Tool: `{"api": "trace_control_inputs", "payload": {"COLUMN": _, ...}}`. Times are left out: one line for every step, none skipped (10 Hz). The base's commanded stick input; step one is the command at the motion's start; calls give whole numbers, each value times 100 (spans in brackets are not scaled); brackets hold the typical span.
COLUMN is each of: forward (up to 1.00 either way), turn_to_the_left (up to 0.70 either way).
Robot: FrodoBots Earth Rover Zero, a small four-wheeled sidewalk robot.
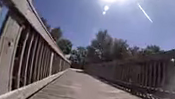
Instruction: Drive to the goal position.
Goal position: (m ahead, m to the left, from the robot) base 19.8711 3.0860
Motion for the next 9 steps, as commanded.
{"api": "trace_control_inputs", "payload": {"forward": 85, "turn_to_the_left": 0}}
{"api": "trace_control_inputs", "payload": {"forward": 85, "turn_to_the_left": 0}}
{"api": "trace_control_inputs", "payload": {"forward": 85, "turn_to_the_left": 0}}
{"api": "trace_control_inputs", "payload": {"forward": 85, "turn_to_the_left": 0}}
{"api": "trace_control_inputs", "payload": {"forward": 85, "turn_to_the_left": 0}}
{"api": "trace_control_inputs", "payload": {"forward": 85, "turn_to_the_left": 0}}
{"api": "trace_control_inputs", "payload": {"forward": 85, "turn_to_the_left": 0}}
{"api": "trace_control_inputs", "payload": {"forward": 85, "turn_to_the_left": 0}}
{"api": "trace_control_inputs", "payload": {"forward": 85, "turn_to_the_left": 0}}
